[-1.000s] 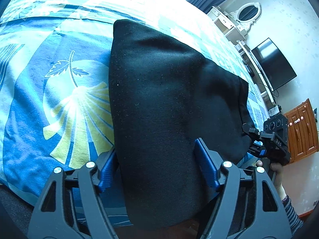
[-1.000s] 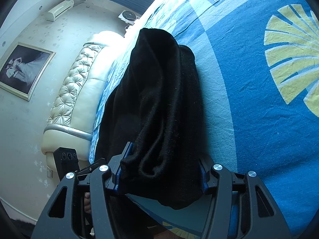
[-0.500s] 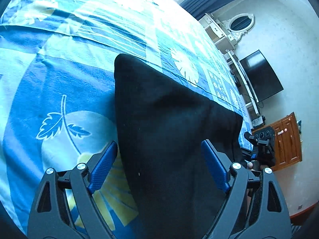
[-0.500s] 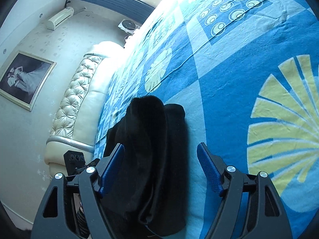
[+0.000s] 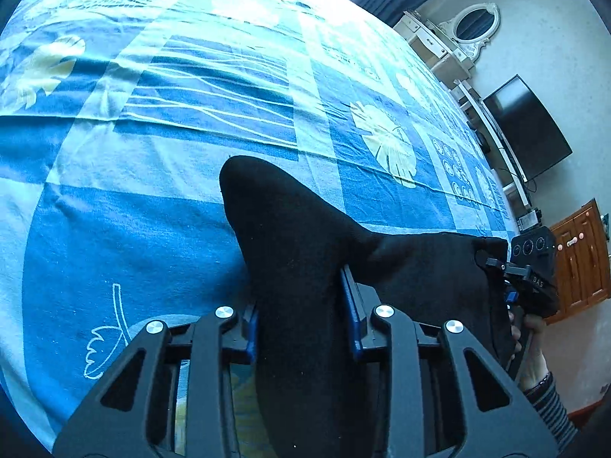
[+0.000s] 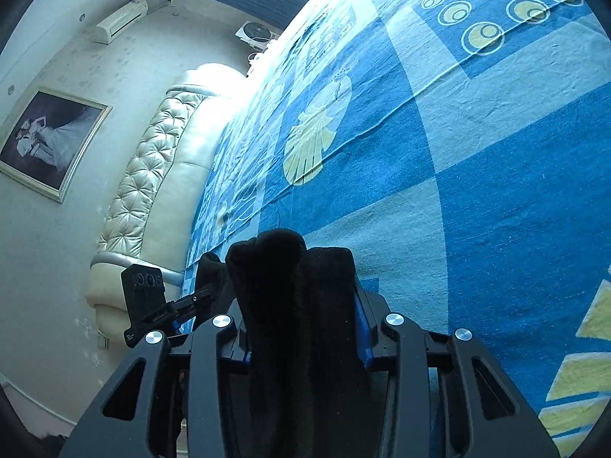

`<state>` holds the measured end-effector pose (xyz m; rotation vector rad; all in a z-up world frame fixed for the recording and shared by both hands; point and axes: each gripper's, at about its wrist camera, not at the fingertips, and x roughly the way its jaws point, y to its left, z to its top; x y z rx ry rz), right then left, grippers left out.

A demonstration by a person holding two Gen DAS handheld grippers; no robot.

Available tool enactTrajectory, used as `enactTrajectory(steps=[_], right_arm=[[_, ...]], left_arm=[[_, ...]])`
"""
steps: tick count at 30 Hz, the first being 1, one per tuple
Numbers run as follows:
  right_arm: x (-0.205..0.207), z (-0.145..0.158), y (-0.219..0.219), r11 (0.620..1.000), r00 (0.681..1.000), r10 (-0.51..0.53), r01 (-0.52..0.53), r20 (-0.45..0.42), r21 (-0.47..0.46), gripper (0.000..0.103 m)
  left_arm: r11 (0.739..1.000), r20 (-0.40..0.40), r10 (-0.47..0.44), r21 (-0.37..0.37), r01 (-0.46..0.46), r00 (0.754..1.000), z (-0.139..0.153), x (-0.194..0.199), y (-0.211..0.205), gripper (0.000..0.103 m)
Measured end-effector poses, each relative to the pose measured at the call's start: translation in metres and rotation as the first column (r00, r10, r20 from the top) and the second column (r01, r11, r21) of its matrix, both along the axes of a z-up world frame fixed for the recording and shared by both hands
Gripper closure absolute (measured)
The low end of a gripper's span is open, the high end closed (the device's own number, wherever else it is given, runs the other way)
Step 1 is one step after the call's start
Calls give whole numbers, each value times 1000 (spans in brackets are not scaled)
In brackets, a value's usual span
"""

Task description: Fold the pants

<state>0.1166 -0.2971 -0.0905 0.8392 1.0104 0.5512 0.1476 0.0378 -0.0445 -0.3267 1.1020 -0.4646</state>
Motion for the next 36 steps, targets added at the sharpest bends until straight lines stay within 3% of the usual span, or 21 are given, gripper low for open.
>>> enactTrajectory(steps=[9,18,27,32,36], right_arm=[[42,16,7,1000,997,-3,2,80,11,68],[120,16,20,1000,995,-11,12,102,-6,68],[145,-21,16,999,999,-40,39,15,17,68],[143,-28,14,998,998,-48,46,30,50,68],[142,-30,13,997,998,-47,44,46,60,68]], left_arm=[[989,151,10,143,-32,988,31,28,-1,77],[968,182,22,240,-66,983,31,103,3,77],[961,182,15,270,-64,983,6,125,7,71],[951,216,-7,302,-60,976,2,122,3,67],[959,213,6,277,-67,977,-1,123,8,64]])
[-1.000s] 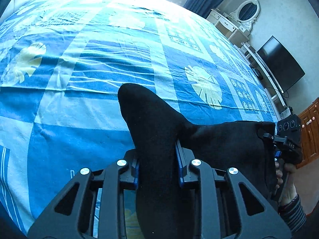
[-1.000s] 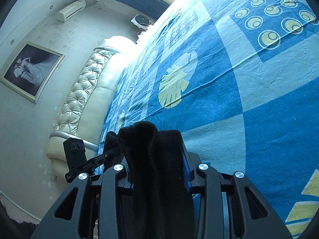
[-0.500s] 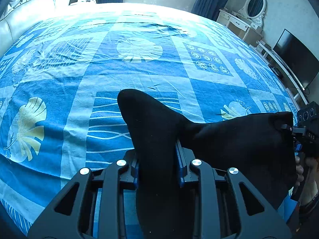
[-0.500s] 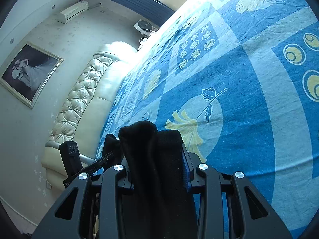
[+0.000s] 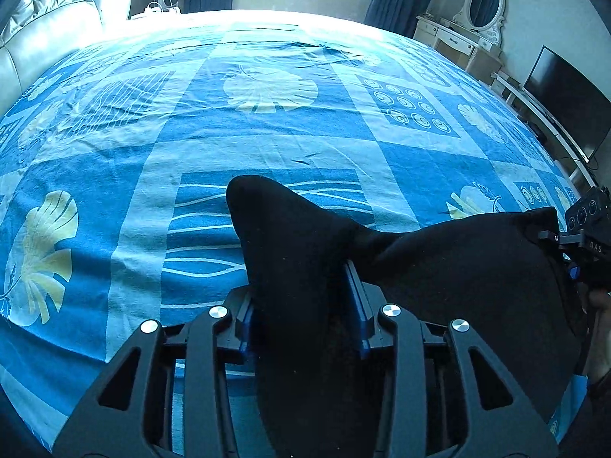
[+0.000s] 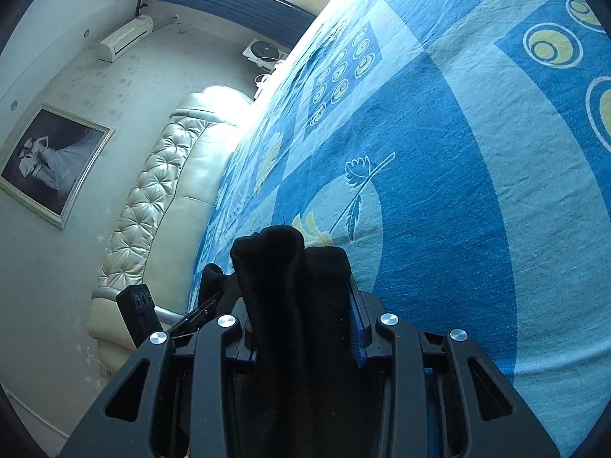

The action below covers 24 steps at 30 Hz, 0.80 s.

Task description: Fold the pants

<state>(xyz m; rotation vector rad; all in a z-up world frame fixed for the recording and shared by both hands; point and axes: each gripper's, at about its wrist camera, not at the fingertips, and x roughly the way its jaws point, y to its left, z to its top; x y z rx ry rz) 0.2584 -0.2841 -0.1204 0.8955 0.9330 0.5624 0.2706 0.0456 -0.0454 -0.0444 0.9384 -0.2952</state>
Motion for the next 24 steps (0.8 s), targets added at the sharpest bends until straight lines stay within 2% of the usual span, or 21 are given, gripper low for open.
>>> enactTrajectory(steps=[24], right_arm=[[0,1,0,1000,999,-8,8,32,8,69]], left_arm=[[1000,8,2,-23,-1,1000,-2,-2,5,60]])
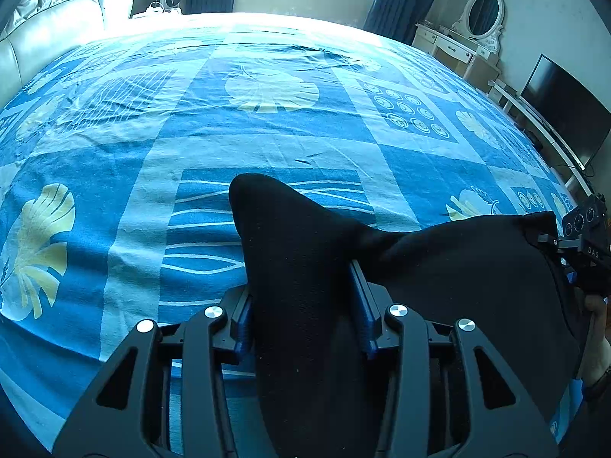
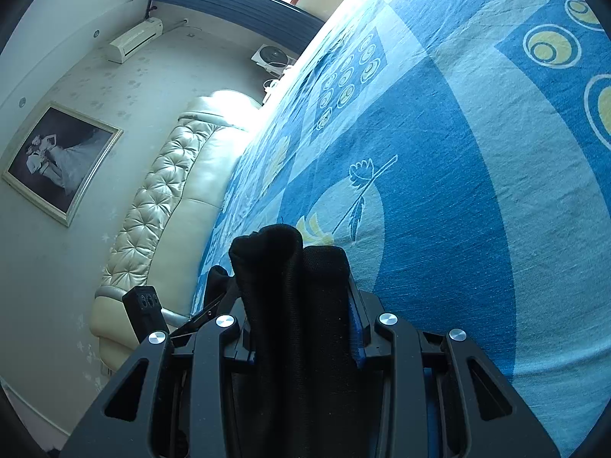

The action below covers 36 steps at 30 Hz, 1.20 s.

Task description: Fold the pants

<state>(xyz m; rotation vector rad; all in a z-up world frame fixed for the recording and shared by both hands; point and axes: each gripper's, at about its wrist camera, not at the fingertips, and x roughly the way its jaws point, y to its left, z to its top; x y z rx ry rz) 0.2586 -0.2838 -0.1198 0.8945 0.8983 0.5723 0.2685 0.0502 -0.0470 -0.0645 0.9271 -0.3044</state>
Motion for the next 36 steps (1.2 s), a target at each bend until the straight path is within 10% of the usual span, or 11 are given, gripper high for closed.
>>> enactTrajectory(steps=[10,16,23,36], right_arm=[[1,0,-1,1000,1000,1,-1,2,13,67],[-5,8,-4,998,1000,-9,7,25,59,49],[-30,25,-8,997,998,-56,55,30,58,29],[-84,34,-5,998,999,-39,38,-3,-50,26]], left_arm=[[998,39,8,56,-10,999,3,-4,-4,46],[996,42,46,74,-49,998,11,-16,1,17],[998,-33,58,-36,-59,998,14,-55,16,15],[987,-81,105,-116,-114,991,18,-113,40,12]])
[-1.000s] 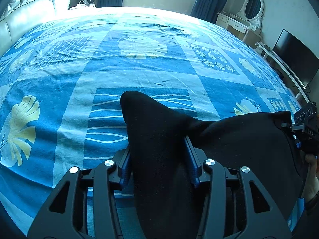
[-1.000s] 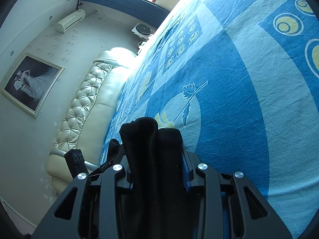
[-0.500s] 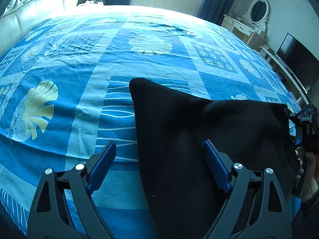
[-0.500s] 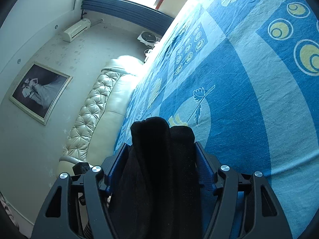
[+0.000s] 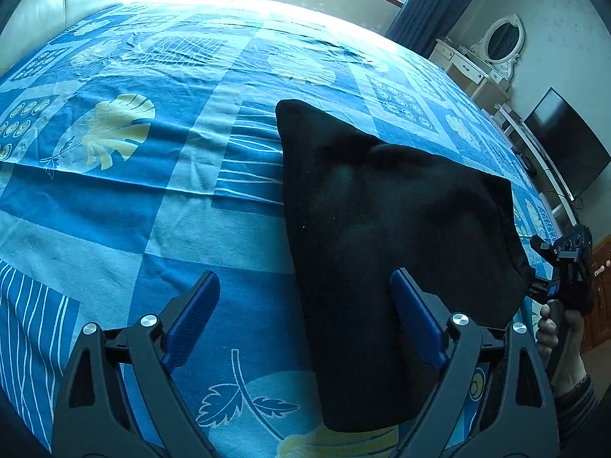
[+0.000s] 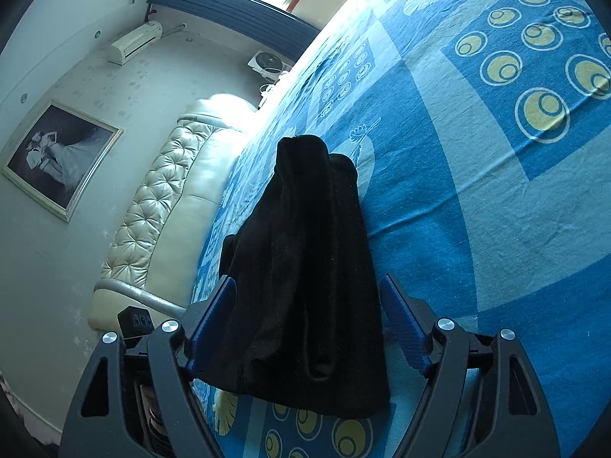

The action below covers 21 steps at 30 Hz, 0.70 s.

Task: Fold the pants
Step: 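Lower the bundle onto the quilt and open both grippers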

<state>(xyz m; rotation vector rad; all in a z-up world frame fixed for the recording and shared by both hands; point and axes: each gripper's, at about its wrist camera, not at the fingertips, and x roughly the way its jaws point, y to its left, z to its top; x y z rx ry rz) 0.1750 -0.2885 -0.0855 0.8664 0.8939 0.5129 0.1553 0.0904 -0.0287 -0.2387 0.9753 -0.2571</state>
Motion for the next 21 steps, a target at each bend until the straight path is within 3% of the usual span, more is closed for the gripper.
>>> enactTrajectory(steps=[4,8,16,18,19,21], right_arm=[[-6,0,4,1000,1000,0,0,-7,-16,26],[-8,0,8,1000,1000,1,-1,-10,-31,25],[-7,-3,28,995,999,33,-35,-20,-96,18],[-6,-1,40,985,997,70,-74,-34,-158,19],[-5,0,45,980,996,78,-84,-42,-182,21],[-5,-1,48,974,995,75,-87,-64,-209,30]], left_arm=[[992,-60,9,-122,-16,998,-10,-10,13,11],[965,-135,-5,-262,-31,991,-26,-13,19,11],[959,-114,-29,-283,-4,993,-33,-9,-1,12],[963,-99,-48,-269,20,994,-32,-10,-13,25],[958,-102,-71,-286,39,992,-32,-10,-18,40],[967,-98,-51,-255,25,994,-30,-12,-23,44]])
